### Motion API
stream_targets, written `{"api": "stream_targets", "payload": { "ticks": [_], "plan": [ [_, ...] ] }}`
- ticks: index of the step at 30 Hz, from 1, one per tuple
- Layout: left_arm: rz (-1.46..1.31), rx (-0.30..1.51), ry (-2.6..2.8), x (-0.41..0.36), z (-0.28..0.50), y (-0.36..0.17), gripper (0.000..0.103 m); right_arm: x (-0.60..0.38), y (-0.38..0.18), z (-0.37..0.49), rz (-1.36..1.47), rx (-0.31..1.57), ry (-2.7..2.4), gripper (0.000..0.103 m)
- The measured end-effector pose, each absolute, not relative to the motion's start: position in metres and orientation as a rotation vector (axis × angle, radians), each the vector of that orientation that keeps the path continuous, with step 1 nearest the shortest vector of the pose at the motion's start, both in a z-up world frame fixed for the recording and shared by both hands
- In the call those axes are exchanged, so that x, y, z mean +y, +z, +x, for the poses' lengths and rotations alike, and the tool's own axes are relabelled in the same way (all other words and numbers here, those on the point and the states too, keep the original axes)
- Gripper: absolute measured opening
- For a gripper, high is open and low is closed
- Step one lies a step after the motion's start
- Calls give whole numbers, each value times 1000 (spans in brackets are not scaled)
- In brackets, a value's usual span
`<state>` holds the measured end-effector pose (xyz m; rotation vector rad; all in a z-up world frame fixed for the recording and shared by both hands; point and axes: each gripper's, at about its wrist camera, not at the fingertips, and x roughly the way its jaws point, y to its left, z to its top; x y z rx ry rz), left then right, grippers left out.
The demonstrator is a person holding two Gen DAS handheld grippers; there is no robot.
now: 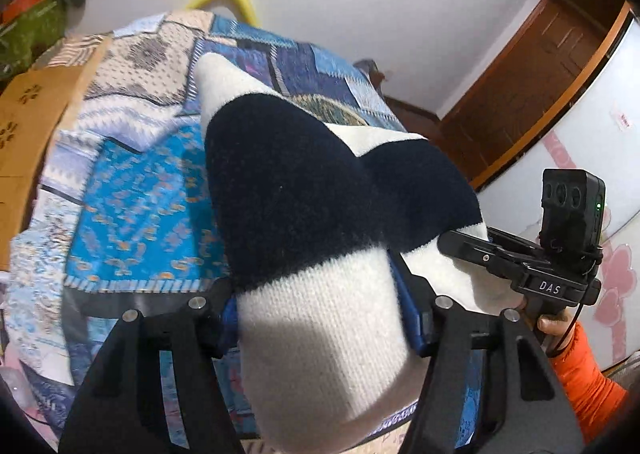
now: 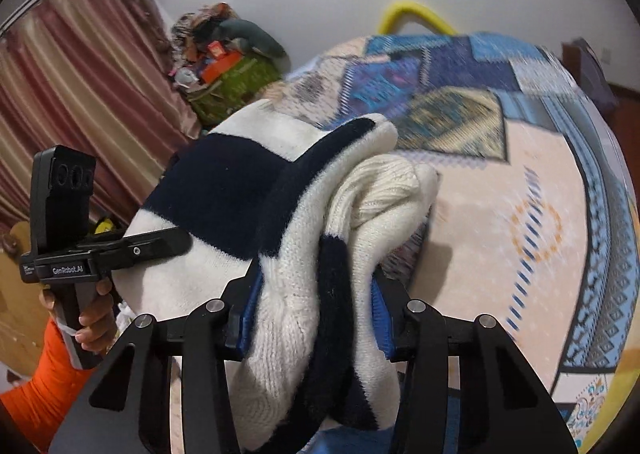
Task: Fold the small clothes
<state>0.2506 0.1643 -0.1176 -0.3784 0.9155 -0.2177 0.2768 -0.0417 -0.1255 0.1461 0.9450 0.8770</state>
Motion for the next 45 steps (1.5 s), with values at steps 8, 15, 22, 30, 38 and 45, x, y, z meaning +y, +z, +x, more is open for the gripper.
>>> {"api": "stream_targets", "payload": {
  "ticks": [8, 15, 22, 30, 38, 45],
  "plan": [
    [-441, 960, -146, 211, 231, -148, 63, 14, -133, 265, 87, 970, 928, 43],
    [-604, 1067, -141, 241, 225, -224, 72, 40, -173, 269, 36, 1059, 901, 51],
    [-596, 1022, -107, 247, 206, -224, 82, 29, -179, 269, 51, 1093, 904, 64],
    [-358, 928, 7, 228, 182, -162, 82, 6, -154, 253, 35, 1030, 877, 65],
    [-202, 653, 19, 183, 136, -53, 82, -17, -75, 216, 14, 794, 884, 65],
    [-96, 419, 62, 141, 77, 17, 82, -31, -4, 159, 23, 531, 922, 65]
  ]
}}
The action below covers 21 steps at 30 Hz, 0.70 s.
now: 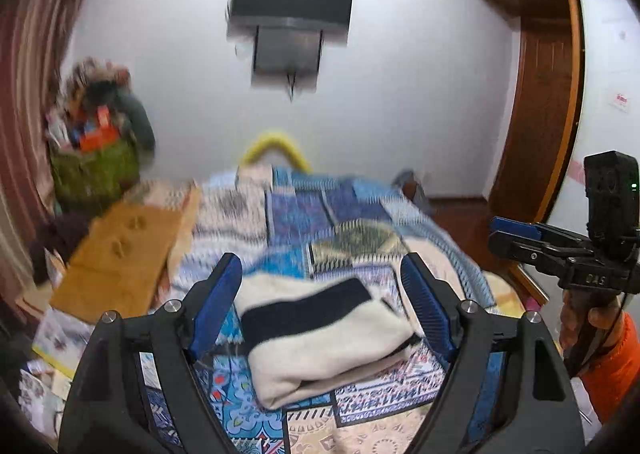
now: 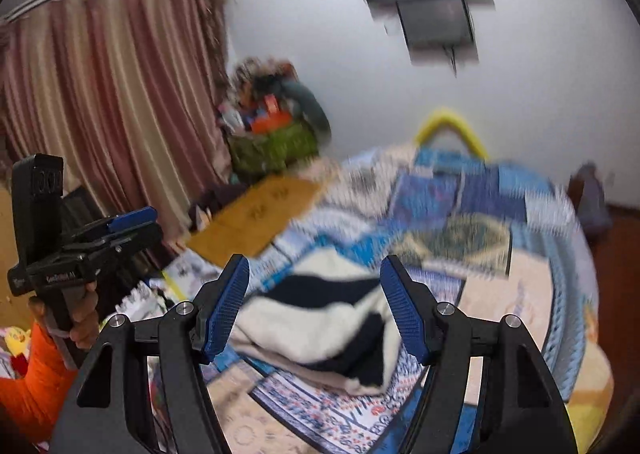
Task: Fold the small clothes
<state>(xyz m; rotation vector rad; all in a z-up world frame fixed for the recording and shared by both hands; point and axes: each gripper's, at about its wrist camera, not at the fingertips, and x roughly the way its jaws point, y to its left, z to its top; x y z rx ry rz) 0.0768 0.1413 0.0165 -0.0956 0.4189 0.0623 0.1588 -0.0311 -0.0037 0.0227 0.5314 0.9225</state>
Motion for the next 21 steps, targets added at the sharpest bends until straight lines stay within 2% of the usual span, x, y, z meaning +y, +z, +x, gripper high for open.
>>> {"api": "stream_targets", "payload": {
  "ticks": [8, 10, 12, 17, 21],
  "plan": [
    [-50, 270, 124, 108, 15, 40, 82, -45, 35, 84, 23, 295, 912, 65],
    [-32, 242, 154, 101, 4, 42, 83, -46, 39, 70, 17, 253, 893, 71],
    [-33, 225, 161, 96, -6, 42, 90, -47, 41, 59, 14, 215, 865, 84],
    [-44, 207, 162, 90, -18, 40, 96, -45, 39, 44, 0, 187, 816, 97],
    [-53, 203, 155, 87, -20, 38, 97, -45, 35, 44, 4, 191, 795, 100]
  ]
}}
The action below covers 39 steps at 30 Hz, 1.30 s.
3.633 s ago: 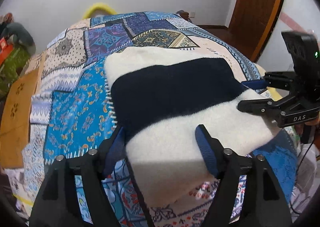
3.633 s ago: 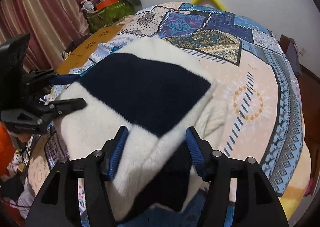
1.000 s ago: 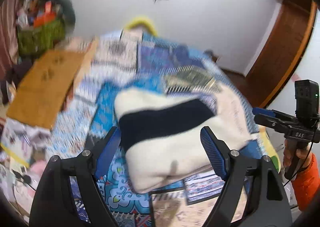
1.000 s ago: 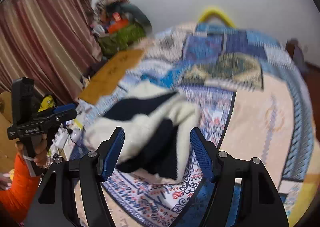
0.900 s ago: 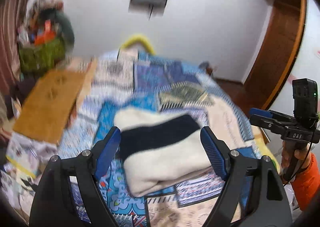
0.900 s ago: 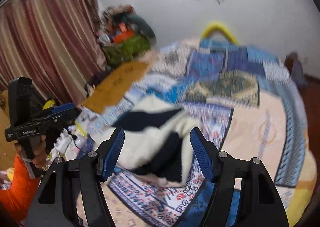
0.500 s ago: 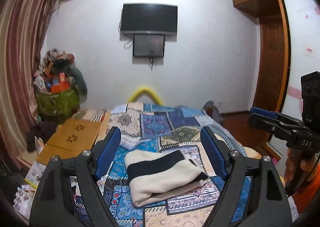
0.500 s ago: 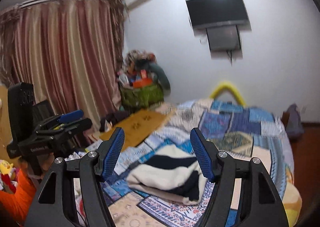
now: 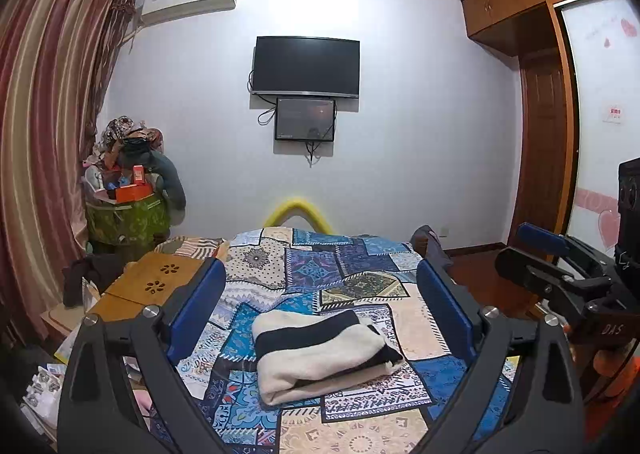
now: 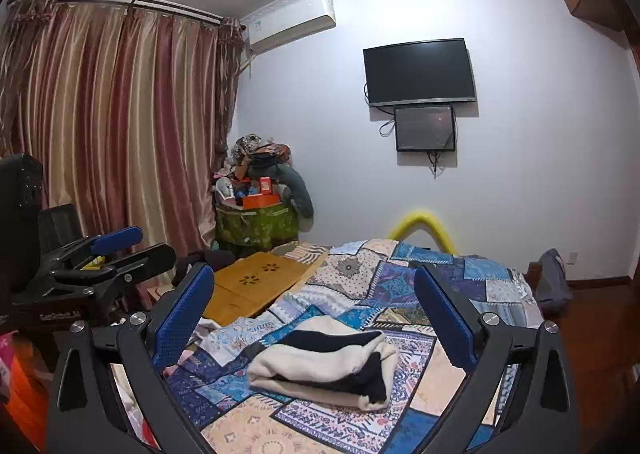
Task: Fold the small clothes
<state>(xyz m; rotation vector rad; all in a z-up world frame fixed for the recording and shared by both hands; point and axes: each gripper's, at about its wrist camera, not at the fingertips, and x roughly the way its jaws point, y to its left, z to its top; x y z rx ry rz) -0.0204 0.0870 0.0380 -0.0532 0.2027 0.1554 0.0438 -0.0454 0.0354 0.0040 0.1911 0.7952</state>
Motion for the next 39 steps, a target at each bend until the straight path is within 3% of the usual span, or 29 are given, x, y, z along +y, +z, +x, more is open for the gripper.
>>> {"api": "stream_targets", "payload": {
  "ticks": [39],
  "plan": [
    [-69, 215, 121, 86, -10, 28, 103, -54, 30, 43, 40, 233, 752, 102]
  ]
}}
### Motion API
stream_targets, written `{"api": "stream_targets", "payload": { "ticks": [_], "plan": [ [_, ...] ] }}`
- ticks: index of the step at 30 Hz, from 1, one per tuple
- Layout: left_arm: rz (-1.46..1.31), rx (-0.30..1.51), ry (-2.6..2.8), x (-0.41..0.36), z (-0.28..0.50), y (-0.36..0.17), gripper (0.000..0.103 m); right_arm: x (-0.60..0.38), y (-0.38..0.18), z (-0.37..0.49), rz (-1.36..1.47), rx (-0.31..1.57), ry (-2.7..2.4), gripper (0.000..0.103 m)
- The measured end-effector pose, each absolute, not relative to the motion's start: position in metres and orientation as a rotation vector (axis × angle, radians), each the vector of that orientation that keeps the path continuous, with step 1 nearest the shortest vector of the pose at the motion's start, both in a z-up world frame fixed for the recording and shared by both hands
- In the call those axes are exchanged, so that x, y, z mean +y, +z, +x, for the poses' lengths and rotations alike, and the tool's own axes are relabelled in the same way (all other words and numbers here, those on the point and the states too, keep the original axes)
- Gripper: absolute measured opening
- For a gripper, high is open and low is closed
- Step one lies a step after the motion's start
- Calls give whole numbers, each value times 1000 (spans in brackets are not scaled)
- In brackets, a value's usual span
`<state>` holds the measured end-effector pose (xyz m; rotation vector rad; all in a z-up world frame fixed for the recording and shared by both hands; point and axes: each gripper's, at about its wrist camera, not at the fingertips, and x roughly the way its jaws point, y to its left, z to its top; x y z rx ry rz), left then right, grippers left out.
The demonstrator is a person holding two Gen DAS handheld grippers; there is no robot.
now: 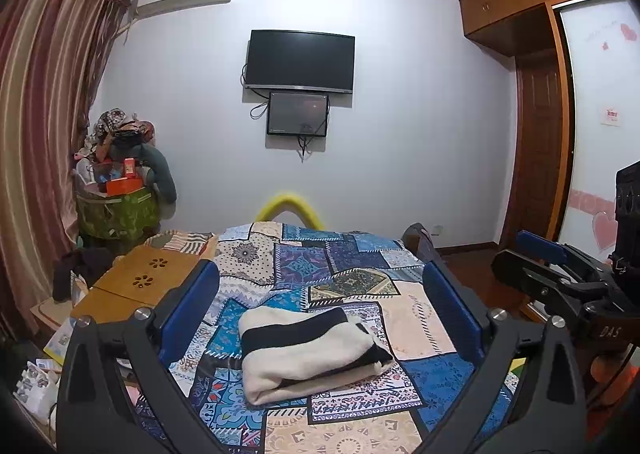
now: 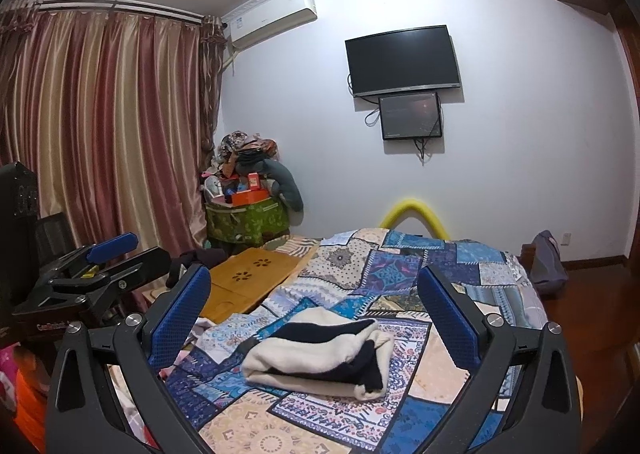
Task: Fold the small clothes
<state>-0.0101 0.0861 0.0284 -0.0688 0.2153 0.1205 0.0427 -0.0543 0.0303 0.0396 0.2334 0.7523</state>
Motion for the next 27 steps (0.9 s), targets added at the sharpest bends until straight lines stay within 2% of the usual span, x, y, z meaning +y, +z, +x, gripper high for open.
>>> {"api": "stream_targets", "payload": {
  "ticks": [27],
  "plan": [
    [-54, 246, 77, 82, -2, 27, 103, -64, 33, 49, 59, 248, 718, 103]
  ]
}}
